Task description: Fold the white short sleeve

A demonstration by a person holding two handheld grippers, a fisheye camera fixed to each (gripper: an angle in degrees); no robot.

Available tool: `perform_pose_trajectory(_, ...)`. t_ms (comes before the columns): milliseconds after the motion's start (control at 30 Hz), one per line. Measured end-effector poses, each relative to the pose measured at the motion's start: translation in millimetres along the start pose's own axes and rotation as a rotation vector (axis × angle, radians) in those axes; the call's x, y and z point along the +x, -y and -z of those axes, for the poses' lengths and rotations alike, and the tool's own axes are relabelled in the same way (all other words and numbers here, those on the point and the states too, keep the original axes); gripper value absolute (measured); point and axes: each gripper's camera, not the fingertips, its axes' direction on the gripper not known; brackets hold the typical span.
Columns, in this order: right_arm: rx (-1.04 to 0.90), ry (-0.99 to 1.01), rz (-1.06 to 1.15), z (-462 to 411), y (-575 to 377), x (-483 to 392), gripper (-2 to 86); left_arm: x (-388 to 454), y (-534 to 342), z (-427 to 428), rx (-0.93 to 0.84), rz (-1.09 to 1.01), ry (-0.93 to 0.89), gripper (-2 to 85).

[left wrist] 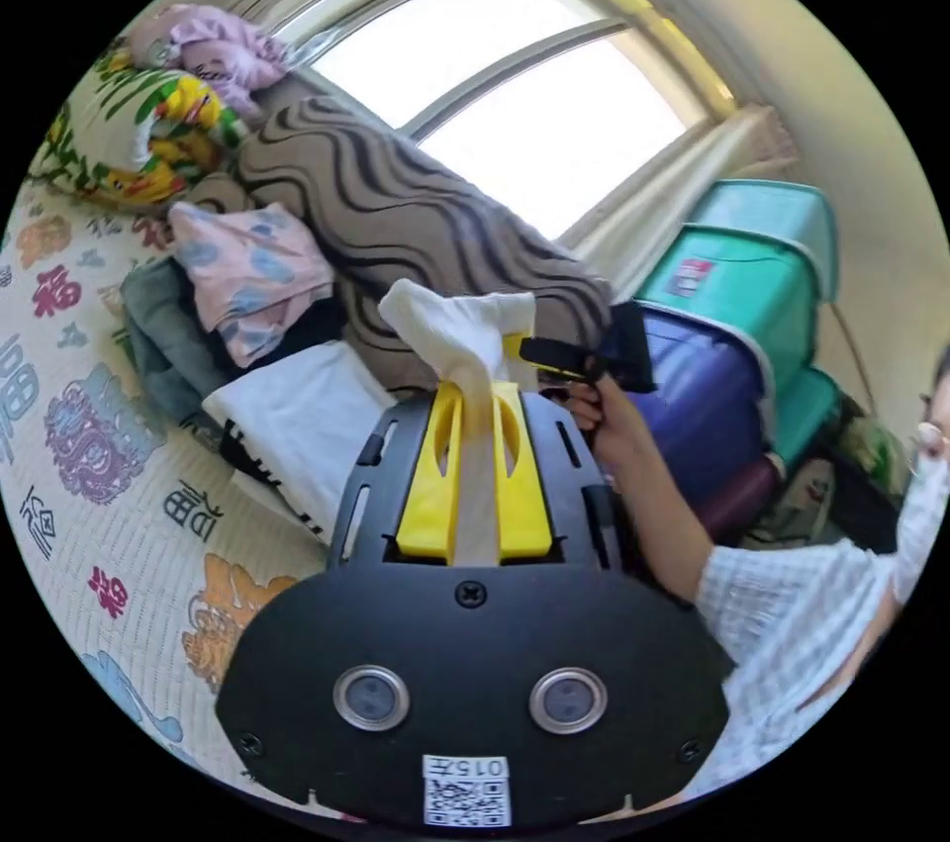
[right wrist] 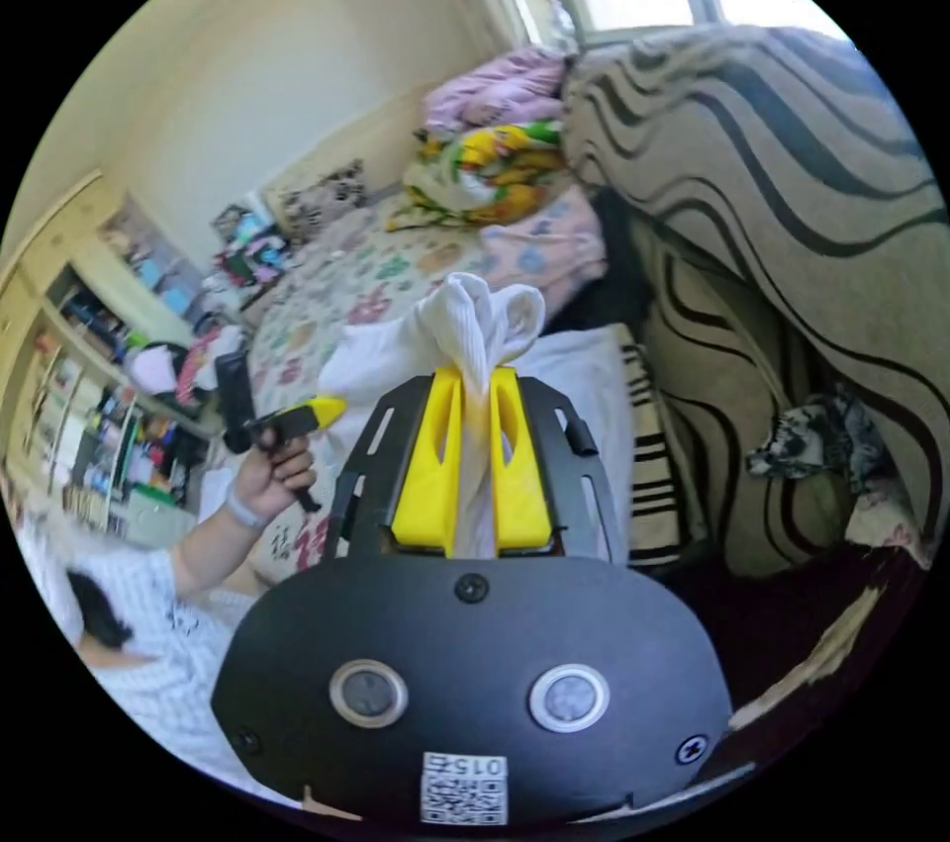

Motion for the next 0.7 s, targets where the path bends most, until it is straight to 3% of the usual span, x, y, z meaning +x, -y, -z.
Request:
perform_pose_trajectory(67, -0.145, -0.14, -0.15, -58, 14, 34, 6.8, -25, 17, -40, -0.07, 0.08, 0.15, 10.4)
perform_pose_trajectory(133, -0.258, -0.213, -0.246, -89, 11, 47, 7.7, -34, 20, -49, -0.127, 0.112, 0.182, 11.0)
perform_pose_trajectory(300, -0.154, -0.137, -0.107, -104, -34, -11, 6.2, -11, -10, 15, -0.081, 0.075, 0.208, 9.5)
perform_pose_trajectory(500, -0.126, 0.058, 0.196, -122, -142, -155, 5.6, 53, -109, 182, 0.0, 0.158, 0.456, 8.4)
perform_pose_trajectory(700, -0.113, 0.259, 0.386, -169, -281, -318, 4.6, 166, -225, 383, 0.19, 0.392, 0.925, 8.3)
